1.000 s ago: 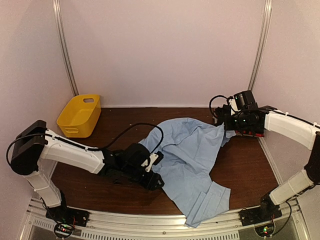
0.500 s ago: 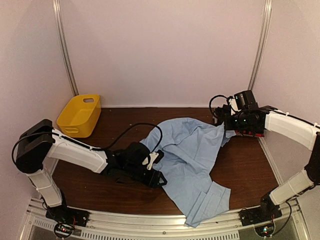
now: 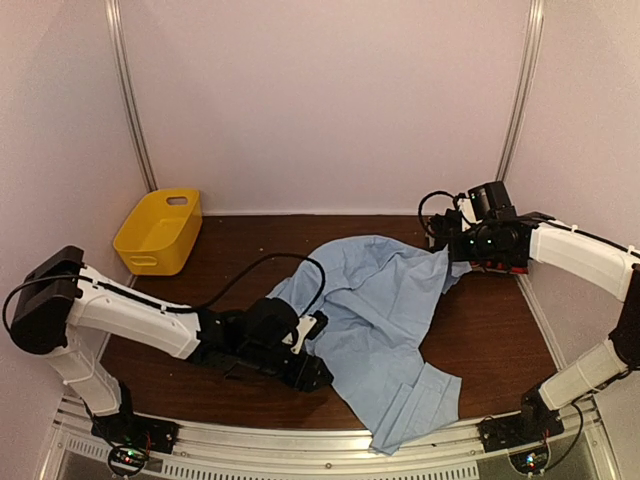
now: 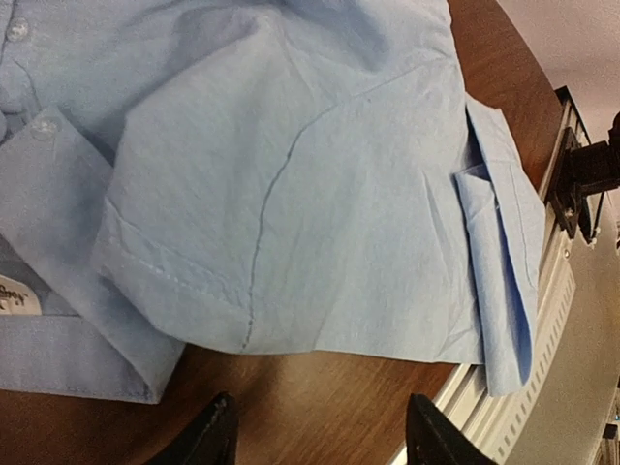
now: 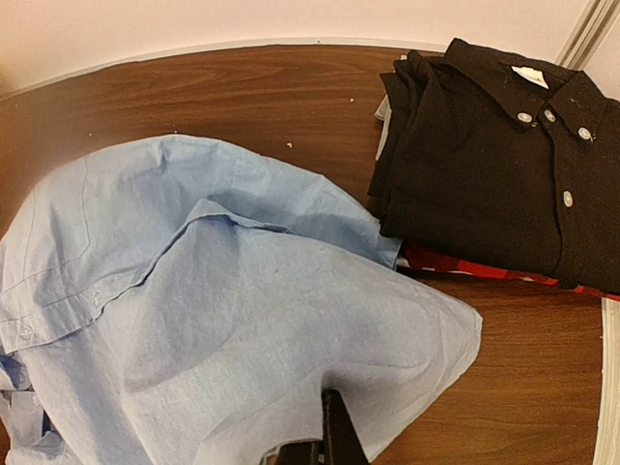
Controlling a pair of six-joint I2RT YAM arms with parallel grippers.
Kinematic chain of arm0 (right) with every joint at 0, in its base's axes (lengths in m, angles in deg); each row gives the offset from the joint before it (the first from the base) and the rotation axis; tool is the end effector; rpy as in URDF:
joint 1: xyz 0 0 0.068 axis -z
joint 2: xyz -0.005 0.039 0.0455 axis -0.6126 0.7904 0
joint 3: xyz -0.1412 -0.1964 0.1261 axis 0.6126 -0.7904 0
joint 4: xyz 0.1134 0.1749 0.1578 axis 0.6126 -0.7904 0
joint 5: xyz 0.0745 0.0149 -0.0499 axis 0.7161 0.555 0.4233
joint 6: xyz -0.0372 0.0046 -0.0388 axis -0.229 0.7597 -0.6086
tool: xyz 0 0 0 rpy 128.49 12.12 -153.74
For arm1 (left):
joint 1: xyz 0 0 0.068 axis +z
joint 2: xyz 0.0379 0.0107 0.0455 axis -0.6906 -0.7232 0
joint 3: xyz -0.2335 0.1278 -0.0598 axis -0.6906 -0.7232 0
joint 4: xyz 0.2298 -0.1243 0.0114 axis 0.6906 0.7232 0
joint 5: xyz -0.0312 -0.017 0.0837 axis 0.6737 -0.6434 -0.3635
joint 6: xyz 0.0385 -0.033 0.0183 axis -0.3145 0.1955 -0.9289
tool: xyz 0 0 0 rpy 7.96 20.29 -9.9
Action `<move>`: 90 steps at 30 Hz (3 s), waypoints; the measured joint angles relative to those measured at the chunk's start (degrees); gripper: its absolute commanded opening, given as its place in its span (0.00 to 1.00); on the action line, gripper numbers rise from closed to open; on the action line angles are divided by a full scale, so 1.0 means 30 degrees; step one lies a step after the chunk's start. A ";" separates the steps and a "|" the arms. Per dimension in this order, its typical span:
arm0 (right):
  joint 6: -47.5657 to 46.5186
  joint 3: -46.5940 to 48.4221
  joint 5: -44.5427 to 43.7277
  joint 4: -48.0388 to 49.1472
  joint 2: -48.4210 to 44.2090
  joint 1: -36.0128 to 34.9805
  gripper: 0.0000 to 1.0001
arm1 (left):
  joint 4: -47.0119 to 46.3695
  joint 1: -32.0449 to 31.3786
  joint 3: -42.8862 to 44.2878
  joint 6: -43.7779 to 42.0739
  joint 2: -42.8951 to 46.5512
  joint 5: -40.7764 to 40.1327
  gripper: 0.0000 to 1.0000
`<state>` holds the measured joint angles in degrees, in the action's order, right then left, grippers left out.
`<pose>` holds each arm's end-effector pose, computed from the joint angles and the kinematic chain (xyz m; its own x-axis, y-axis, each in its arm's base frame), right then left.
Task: Fold and stack the long sleeve shirts
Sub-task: Flatten out the crumpled shirt at the center of the board.
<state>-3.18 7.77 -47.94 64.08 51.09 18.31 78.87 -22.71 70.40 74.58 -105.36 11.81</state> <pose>0.2851 0.1008 0.2765 -0.7172 -0.0020 -0.6969 -0.1664 0.9716 0.1684 0.1243 -0.2956 0.1647 -0.8527 0.2609 -0.4526 0.4969 0.6723 -0.5487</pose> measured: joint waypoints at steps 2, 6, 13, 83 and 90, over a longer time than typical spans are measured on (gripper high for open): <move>0.0000 -0.0022 0.0007 -0.0007 0.0000 0.0000 0.00 | 0.0015 -0.0321 0.0015 0.0058 -0.0379 0.0073 0.60; 0.0000 -0.0022 0.0015 0.0000 0.0000 0.0000 0.00 | 0.0277 -0.0379 0.0197 0.0029 -0.1326 0.0095 0.60; 0.0000 -0.0182 0.0029 0.0000 -0.0029 0.0000 0.00 | 0.0102 0.0306 0.0911 -0.0335 -0.2601 0.1042 0.59; -0.1421 1.8389 0.5697 -0.7125 -0.3089 -0.4524 0.00 | 1.1919 1.5314 2.1012 -0.6506 0.8714 0.4524 0.00; -0.0342 1.8265 0.9165 -0.7482 -0.3621 -0.4561 0.00 | 1.2539 1.5314 2.1056 -0.5901 1.1934 0.5974 0.00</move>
<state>-4.21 62.56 -20.45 41.63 40.23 4.63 116.48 23.23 133.57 56.88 -69.56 29.73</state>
